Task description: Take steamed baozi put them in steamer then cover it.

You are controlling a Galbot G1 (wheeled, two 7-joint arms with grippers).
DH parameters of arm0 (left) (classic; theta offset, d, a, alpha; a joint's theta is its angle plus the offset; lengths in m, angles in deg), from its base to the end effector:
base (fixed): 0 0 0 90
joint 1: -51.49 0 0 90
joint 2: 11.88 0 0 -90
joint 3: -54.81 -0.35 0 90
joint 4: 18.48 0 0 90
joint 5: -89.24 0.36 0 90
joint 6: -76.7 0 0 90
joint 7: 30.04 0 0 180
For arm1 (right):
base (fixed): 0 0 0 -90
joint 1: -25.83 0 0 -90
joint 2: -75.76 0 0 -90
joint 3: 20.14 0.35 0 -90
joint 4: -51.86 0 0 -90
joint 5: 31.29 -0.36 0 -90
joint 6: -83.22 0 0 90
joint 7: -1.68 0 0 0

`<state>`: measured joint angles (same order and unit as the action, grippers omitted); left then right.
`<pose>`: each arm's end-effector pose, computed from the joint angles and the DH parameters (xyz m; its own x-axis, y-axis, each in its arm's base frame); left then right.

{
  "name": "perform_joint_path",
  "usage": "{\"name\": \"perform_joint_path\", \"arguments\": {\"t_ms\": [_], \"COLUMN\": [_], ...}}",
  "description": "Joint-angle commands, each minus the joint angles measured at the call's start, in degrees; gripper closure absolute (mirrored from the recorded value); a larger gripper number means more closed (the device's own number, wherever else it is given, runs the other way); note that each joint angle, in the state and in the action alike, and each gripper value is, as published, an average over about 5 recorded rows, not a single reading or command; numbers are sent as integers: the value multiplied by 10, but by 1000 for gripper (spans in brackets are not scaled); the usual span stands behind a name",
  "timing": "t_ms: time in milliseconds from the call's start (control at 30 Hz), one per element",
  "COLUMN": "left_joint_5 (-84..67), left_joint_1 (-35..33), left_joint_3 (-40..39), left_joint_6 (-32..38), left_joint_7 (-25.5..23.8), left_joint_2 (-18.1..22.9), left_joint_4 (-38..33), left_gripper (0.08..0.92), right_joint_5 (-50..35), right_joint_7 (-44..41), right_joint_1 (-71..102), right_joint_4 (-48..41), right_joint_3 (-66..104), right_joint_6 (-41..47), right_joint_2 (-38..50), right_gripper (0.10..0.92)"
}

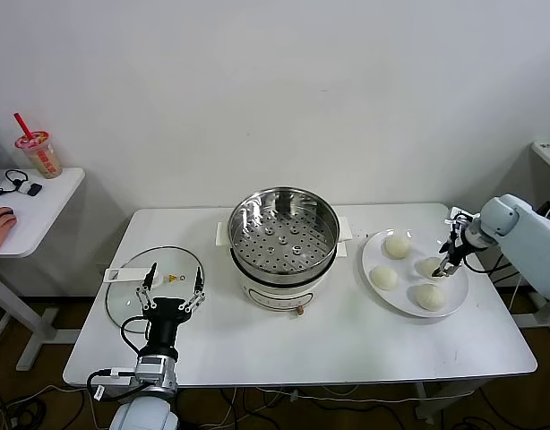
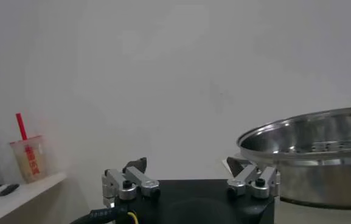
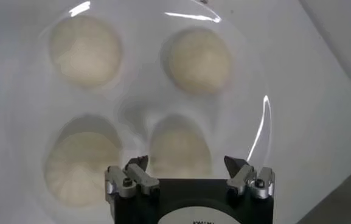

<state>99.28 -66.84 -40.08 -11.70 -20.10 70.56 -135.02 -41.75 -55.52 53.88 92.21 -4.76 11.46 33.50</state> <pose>0.1918 -0.0023 -0.3205 -0.9993 -0.0263 -0.0280 -0.0324 0.9686 0.2463 0.5464 -0.3110 -0.2211 -0.2411 -0.0650 0.9683 -0.8188 0.5492 -0.1671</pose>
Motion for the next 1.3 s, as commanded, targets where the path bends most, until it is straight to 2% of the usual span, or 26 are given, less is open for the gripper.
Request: {"name": "perform_joint_path", "arguments": {"t_ms": [33,333,667,933,1100,1300], "left_joint_5": [1,-3,-1,-2,-4,4], "left_joint_1": [-1,-4,-13,-19,-25,-33], "left_joint_3": [1,-6,-11,-7,-6,-20], "left_joint_6": [2,-3,-1,0,0,4], "left_joint_7": [0,0,1,3,4,6], "left_joint_2": [-2,-2,6,7,12,29], "left_joint_4": [2,-20,-31,-35,-39,-34], "left_gripper": [177,177,177,177,177,177], "right_joint_5": [-32,-44,-111,-117,-91,-80], "right_joint_7": [-6,12,154,277,357,408], "right_joint_1": [-34,29,241,421,518,633], "right_joint_4": [86,157,296,407,486,562], "right_joint_3": [1,218,500,706,793,874], "right_joint_6": [-8,-45,-113,-151,-177,-205], "right_joint_2": [70,125,157,76,0,-99], "right_gripper": [203,203,203,203,203,203]}}
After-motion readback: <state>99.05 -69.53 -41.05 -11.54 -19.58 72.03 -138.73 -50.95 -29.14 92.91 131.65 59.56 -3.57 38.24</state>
